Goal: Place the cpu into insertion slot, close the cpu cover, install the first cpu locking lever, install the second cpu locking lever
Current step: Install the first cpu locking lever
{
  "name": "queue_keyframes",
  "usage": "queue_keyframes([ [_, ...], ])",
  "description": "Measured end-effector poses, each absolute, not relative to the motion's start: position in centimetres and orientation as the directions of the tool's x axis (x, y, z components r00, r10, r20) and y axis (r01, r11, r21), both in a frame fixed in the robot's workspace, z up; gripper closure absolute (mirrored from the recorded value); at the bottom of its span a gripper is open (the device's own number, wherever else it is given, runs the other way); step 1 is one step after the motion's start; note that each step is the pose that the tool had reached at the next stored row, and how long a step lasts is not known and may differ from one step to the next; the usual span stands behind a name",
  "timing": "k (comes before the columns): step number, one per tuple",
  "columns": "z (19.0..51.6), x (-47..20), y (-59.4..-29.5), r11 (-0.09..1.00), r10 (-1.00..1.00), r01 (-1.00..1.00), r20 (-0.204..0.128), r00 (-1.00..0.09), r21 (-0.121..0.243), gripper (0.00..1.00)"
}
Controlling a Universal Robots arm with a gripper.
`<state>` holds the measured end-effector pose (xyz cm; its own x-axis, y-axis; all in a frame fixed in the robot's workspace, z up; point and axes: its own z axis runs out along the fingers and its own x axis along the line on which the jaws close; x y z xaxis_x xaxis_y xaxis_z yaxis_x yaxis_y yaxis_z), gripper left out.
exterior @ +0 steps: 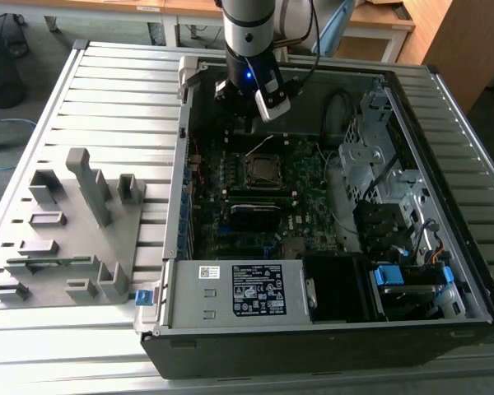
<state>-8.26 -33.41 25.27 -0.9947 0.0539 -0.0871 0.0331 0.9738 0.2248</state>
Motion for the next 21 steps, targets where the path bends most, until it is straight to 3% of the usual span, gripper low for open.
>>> queue_keyframes([
  [21,24.47,-8.15,-33.41,0.974,0.054,0.033,-0.087,-0.995,0.225,0.89],
])
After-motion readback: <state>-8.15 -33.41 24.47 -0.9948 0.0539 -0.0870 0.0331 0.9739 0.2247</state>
